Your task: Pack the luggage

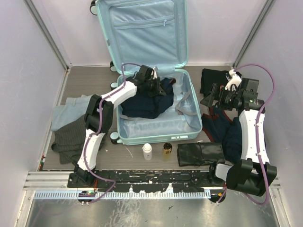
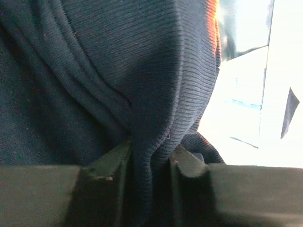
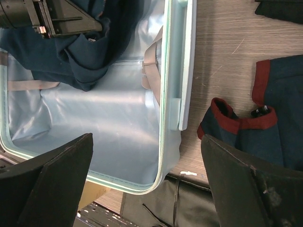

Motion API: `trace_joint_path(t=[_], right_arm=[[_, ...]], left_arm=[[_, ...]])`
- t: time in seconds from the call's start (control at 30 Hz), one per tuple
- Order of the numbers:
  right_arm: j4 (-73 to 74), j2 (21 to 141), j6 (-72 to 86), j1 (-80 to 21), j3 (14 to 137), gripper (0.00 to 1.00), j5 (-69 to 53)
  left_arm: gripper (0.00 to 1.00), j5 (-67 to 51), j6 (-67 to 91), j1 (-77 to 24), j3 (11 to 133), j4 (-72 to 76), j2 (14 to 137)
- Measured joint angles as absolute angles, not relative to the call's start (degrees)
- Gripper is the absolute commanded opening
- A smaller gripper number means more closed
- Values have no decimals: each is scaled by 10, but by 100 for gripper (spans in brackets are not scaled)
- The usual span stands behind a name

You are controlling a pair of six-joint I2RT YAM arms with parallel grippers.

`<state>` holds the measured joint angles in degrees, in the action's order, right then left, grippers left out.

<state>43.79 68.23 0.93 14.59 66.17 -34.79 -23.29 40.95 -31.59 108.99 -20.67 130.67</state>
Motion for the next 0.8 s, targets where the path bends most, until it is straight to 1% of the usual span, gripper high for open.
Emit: trace_joint_path(t=[0.07,0.13,0.17,0.3,0.4,0.5,0.57,0.63,0.7,0.8], right_arm=[[441,678,7,146,662,100,-347],[442,675,6,146,662,100,-347],[442,674,5,146,662,100,-348],[441,673,6,146,662,100,-350],[435,673,8,146,662,99,-353],[422,676,15,143,662,95,-359],[413,682,19,135,662,91,-361],[404,688,23,126,662,87,-362],[396,694,27,116,662,84,-364],[384,701,32,108,662,83,-367]], left_arm=[[63,-241,381,-314,1103,-221,1309],[93,-250,350,-312,1115,-238,1309],[97,-255,334,-312,1124,-248,1309],[100,-270,252,-310,1155,-305,1307],[99,-277,178,-307,1176,-365,1299],[98,-277,77,-299,1186,-434,1277],[98,-269,11,-295,1184,-472,1258],[100,-253,-63,-292,1171,-497,1232],[98,-233,-129,-290,1145,-512,1205],[98,-200,-213,-291,1096,-515,1175]])
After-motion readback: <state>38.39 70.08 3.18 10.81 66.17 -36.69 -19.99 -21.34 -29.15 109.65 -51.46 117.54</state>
